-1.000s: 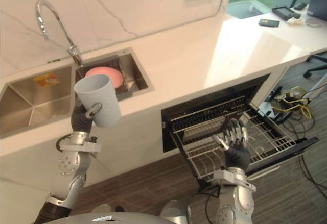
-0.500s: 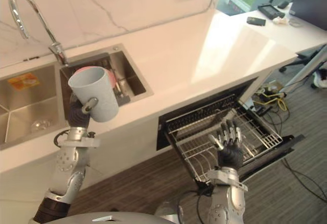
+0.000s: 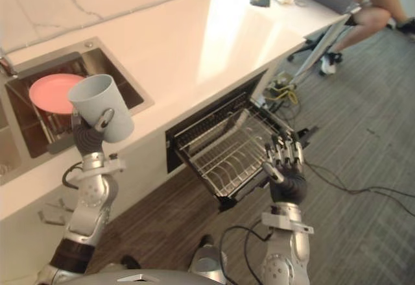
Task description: Walk over to the sink, pick up the cup, carry it to the dishwasher, place the cup inside the dishwasher, then close the dishwasher door
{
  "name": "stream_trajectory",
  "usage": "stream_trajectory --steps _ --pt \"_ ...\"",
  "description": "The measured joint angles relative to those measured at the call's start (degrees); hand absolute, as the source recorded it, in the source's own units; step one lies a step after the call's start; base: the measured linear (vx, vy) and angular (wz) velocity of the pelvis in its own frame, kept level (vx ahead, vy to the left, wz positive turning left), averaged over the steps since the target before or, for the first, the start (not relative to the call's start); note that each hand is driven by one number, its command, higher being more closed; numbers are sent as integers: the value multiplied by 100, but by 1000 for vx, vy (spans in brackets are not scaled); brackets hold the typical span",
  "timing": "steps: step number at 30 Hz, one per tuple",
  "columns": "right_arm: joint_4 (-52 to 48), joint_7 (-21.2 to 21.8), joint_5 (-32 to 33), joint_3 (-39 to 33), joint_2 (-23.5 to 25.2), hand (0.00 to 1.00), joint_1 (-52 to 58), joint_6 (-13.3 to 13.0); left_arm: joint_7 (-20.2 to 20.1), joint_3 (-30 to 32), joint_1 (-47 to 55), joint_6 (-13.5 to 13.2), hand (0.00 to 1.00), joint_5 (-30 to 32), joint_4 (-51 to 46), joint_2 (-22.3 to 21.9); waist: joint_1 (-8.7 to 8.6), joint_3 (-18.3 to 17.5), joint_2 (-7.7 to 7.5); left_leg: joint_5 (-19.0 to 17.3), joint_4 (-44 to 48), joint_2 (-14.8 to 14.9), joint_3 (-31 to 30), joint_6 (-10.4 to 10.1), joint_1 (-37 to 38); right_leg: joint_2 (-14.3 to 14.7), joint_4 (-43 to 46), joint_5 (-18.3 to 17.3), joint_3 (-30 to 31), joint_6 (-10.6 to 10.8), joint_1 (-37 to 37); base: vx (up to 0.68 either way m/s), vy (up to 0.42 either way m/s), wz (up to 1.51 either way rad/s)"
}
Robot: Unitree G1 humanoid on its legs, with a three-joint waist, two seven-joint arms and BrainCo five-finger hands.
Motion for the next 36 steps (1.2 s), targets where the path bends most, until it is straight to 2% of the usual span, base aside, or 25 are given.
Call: stream_trajectory --steps 1,2,3,4,5,6,7,8,10,11,13,15,17,18,20,22,28,34,36 --pt "1 6 1 184 -122 0 -144 1 196 38 -95 -1 100 162 169 3 38 1 30 -118 267 225 -2 -2 -7 94 76 -6 155 9 -11 -50 -27 -46" --pt "1 15 0 245 -177 0 -207 0 283 66 -159 -15 100 254 252 3 58 0 45 -181 346 312 0 -45 -5 150 76 -16 234 26 -16 -64 17 -36" --pt "3 24 -3 308 -210 0 -330 -2 434 151 -312 -39 100 384 382 4 99 9 61 -334 448 438 9 -179 -41 178 207 -257 369 23 -83 -62 11 -11" --pt "31 31 -9 397 -217 0 -451 15 610 293 -441 -68 100 532 515 50 131 35 8 -419 677 546 14 -197 -146 36 649 -721 445 -42 -237 -60 -14 -4" --pt "43 35 -11 453 -239 0 -511 41 680 365 -456 -69 100 581 565 71 137 28 -39 -444 798 634 8 -218 -174 -7 787 -821 451 10 -240 -54 -62 -4" --pt "51 92 -14 580 -285 0 -659 160 850 624 -447 -68 100 607 702 134 188 54 -4 -534 1106 875 -35 -336 -211 -42 935 -994 504 407 -167 -34 -57 -15" --pt "53 100 -14 648 -315 0 -737 199 913 738 -442 -68 100 607 751 174 238 53 -32 -541 1209 996 -64 -395 -199 21 945 -993 495 747 -133 -77 -188 -16" --pt "55 106 -13 730 -419 0 -858 292 1008 851 -426 -67 100 605 862 172 255 105 57 -448 1212 1200 -220 -517 -179 235 986 -1057 419 613 -40 -92 -247 -5" --pt "56 54 -14 881 -611 0 -1040 502 1092 877 -300 -68 100 604 875 137 259 126 96 -253 968 1223 -312 -515 -78 349 1064 -1168 393 477 -13 -90 -277 2" --pt "46 -63 -16 1076 -805 0 -1255 739 1095 863 -65 -68 100 600 869 34 268 113 124 -92 693 1070 -474 -445 2 407 1077 -1249 417 396 -7 -61 -204 -10" --pt "46 -130 -13 1163 -880 0 -1352 886 1094 858 94 -69 100 596 850 -82 297 96 154 -49 538 921 -713 -444 2 444 1052 -1289 427 395 -1 -43 -148 -15" --pt "46 -300 6 1180 -888 0 -1360 1118 992 652 338 -81 100 597 779 -195 343 67 204 44 354 764 -868 -358 25 462 879 -1245 330 373 163 3 -97 11" --pt "47 -397 91 1218 -910 0 -1341 1128 918 331 438 -88 100 663 583 -279 344 18 224 189 131 618 -962 -420 75 439 710 -1119 246 378 248 29 -18 32" --pt "48 -430 146 1340 -924 0 -1348 1106 910 66 453 -88 100 829 455 -281 416 7 230 307 -121 461 -968 -510 162 394 597 -1012 243 411 281 26 49 13" --pt "54 -424 203 1675 -914 0 -1415 1111 853 -192 441 -75 100 1048 377 -282 438 -9 224 464 -489 207 -949 -514 298 322 440 -877 255 479 317 30 63 6" --pt "55 -417 298 1995 -874 0 -1439 1172 823 -328 396 52 100 1314 377 -282 420 -24 231 611 -918 -75 -948 -460 482 231 195 -688 270 559 431 24 89 1" --pt "111 -413 665 2093 -826 0 -1440 1480 1223 -457 197 306 100 2464 401 -226 437 -113 182 781 -1352 -378 -975 -342 543 242 -595 -199 245 657 630 -22 70 1" --pt "271 -433 681 2623 -832 0 -1482 1524 1341 -874 113 556 100 3120 411 -207 472 -232 152 824 -1554 -604 -1115 -297 528 262 -1326 260 243 728 797 -30 38 -3" --pt "271 -449 678 2741 -833 0 -1595 1560 1347 -1053 101 721 100 3310 414 -182 492 -269 125 834 -1598 -676 -1116 -280 523 258 -1555 426 257 723 823 -17 37 -10"
